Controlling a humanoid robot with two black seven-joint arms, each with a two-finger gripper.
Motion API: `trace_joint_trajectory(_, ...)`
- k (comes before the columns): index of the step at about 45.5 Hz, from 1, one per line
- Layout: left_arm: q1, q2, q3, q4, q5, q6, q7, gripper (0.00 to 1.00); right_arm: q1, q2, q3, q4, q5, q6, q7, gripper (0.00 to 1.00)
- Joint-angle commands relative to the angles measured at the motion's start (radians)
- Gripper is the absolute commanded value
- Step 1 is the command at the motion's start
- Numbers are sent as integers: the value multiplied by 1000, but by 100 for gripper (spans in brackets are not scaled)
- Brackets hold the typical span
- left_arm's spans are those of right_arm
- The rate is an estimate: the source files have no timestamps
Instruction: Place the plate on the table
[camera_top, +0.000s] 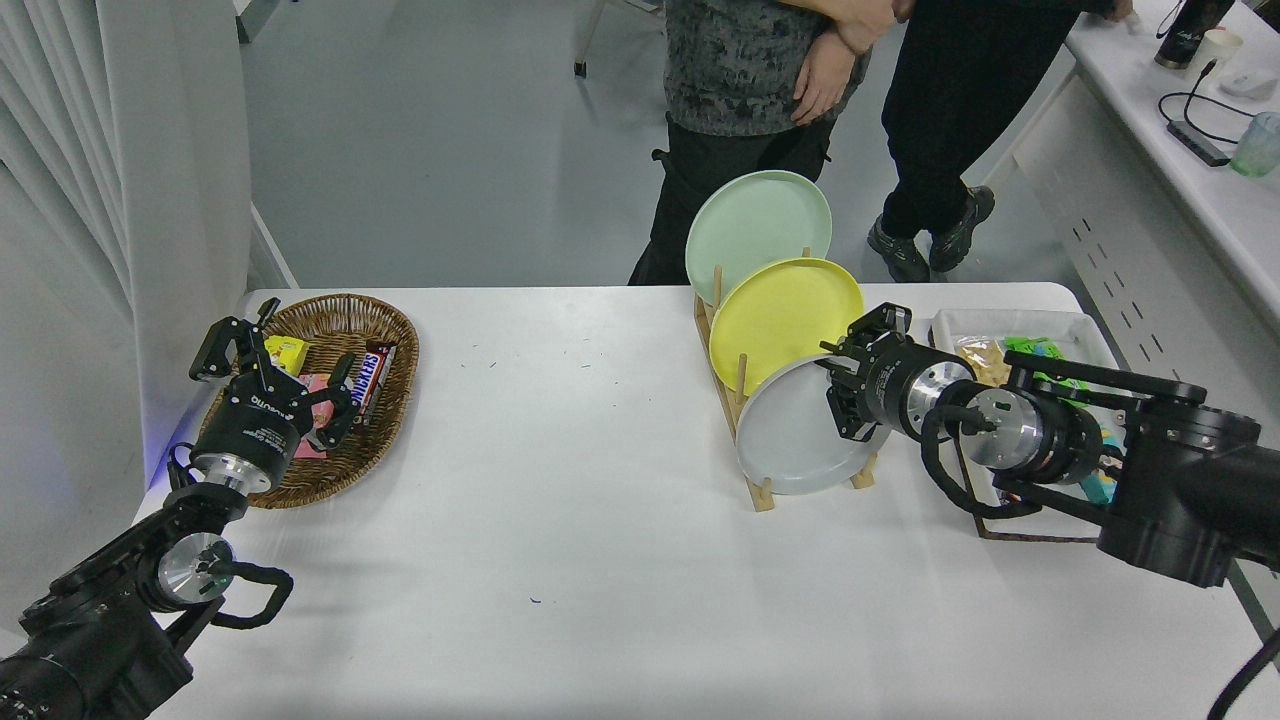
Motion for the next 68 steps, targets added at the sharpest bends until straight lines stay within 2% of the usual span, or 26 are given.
trace_joint_trajectory(1, 0, 0, 0, 0, -1, 0, 0, 98, 3, 0, 1, 3, 7, 0, -2, 9)
trace_joint_trajectory(17, 0, 0, 0, 0, -1, 0, 0, 98, 46, -28, -1, 51, 36, -12, -16, 9)
trace_joint_trajectory(20, 0, 0, 0, 0, 0, 0, 0, 98, 51, -34, -1, 52, 36, -14, -16, 2)
trace_joint_trajectory(23, 0, 0, 0, 0, 0, 0, 0, 98, 54, -35, -1, 54, 38, -14, -16, 0)
trace_joint_trajectory(51, 0, 0, 0, 0, 0, 0, 0, 98, 120, -95, -14, 97, 41, -12, -30, 0)
trace_joint_trajectory(59, 0, 0, 0, 0, 0, 0, 0, 98, 151, -115, -13, 95, 41, -12, -81, 0)
trace_joint_trajectory(68, 0, 0, 0, 0, -1, 1, 0, 98, 161, -109, 2, 92, 30, -12, -94, 0)
